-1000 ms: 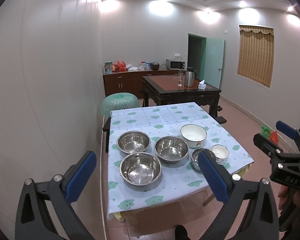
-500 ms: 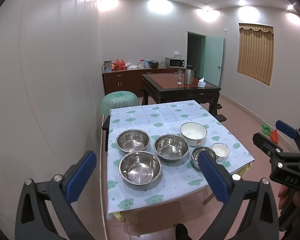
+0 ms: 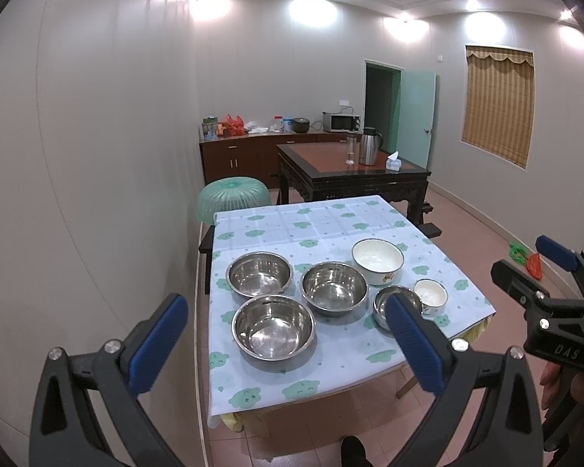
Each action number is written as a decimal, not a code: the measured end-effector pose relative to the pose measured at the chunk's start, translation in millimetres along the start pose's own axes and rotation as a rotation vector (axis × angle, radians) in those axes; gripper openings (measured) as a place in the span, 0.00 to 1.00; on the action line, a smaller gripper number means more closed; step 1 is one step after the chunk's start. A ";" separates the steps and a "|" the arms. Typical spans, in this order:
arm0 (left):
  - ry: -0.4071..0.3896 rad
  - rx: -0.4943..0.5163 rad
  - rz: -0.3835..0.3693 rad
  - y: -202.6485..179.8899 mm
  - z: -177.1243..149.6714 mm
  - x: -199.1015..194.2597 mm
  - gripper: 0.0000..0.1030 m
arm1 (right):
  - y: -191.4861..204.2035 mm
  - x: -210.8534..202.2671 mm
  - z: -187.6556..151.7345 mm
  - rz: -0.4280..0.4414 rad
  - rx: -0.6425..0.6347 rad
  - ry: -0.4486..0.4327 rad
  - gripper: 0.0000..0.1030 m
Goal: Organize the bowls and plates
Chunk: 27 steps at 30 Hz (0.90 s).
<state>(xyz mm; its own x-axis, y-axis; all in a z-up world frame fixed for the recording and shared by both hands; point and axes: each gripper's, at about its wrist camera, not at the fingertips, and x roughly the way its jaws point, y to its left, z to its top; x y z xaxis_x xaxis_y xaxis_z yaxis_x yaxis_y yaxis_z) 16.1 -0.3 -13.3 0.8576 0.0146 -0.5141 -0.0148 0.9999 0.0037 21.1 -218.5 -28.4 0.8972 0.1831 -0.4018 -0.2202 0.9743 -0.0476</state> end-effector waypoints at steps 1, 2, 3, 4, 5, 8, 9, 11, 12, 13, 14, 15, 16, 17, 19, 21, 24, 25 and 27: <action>0.000 0.002 -0.002 -0.2 -0.4 0.7 1.00 | -0.1 0.5 -0.3 -0.001 0.001 0.000 1.00; 0.001 0.003 -0.003 -0.3 -0.6 1.5 1.00 | -0.4 1.1 -0.3 -0.002 0.003 0.002 1.00; 0.002 0.004 -0.003 -0.2 -0.8 0.7 1.00 | -0.5 1.5 -0.4 -0.002 0.005 0.005 1.00; 0.003 0.006 -0.003 0.3 -1.0 0.9 1.00 | -0.3 2.2 -0.7 -0.002 0.006 0.005 1.00; 0.005 0.007 -0.003 0.8 -1.3 1.5 1.00 | 0.4 3.2 -0.8 -0.004 0.006 0.007 1.00; 0.011 0.006 -0.004 3.4 -3.1 4.3 1.00 | 2.1 5.3 -2.2 -0.004 0.009 0.013 1.00; 0.014 0.005 -0.003 2.5 -2.3 4.1 1.00 | 3.2 6.3 -3.0 -0.005 0.009 0.015 1.00; 0.023 0.005 -0.005 3.7 -2.5 7.1 1.00 | 5.1 9.0 -4.2 -0.004 0.007 0.023 1.00; 0.027 0.007 -0.004 4.2 -2.2 8.8 1.00 | 6.1 10.7 -4.8 -0.002 0.006 0.026 1.00; 0.028 0.007 -0.004 4.5 -2.4 9.9 1.00 | 7.4 12.5 -4.7 -0.001 0.004 0.028 1.00; 0.029 0.007 -0.005 5.3 -2.1 11.0 1.00 | 8.2 14.6 -3.8 -0.002 0.002 0.029 1.00; 0.031 0.008 -0.004 5.2 -2.3 11.3 1.00 | 8.4 16.1 -3.4 -0.001 0.002 0.029 1.00; 0.036 0.010 -0.004 5.7 -1.2 13.7 1.00 | 8.5 18.2 -2.7 0.001 0.002 0.030 1.00; 0.040 0.013 -0.003 6.0 -1.3 15.9 1.00 | 8.6 20.5 -2.4 0.001 0.005 0.031 1.00; 0.049 0.008 0.001 10.5 -0.2 22.3 1.00 | 8.1 24.6 -2.7 0.003 0.014 0.035 1.00; 0.067 -0.009 0.000 14.7 -1.2 31.8 1.00 | 8.9 29.6 -3.4 0.005 0.017 0.042 1.00; 0.104 -0.031 -0.001 21.4 -4.6 52.8 1.00 | 7.9 41.8 -5.0 0.014 0.016 0.057 1.00; 0.119 -0.039 -0.006 23.4 -6.0 60.6 1.00 | 6.7 49.8 -5.7 0.016 0.016 0.070 1.00; 0.149 -0.059 -0.012 27.9 -8.7 78.2 1.00 | 5.4 62.3 -6.9 0.028 0.018 0.094 1.00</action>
<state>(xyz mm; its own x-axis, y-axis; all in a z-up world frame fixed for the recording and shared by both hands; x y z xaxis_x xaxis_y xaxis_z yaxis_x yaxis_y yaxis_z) 78.3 28.7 -60.9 0.7722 -0.0021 -0.6354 -0.0395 0.9979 -0.0513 73.2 -202.7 -60.0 0.8506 0.1979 -0.4871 -0.2370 0.9713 -0.0194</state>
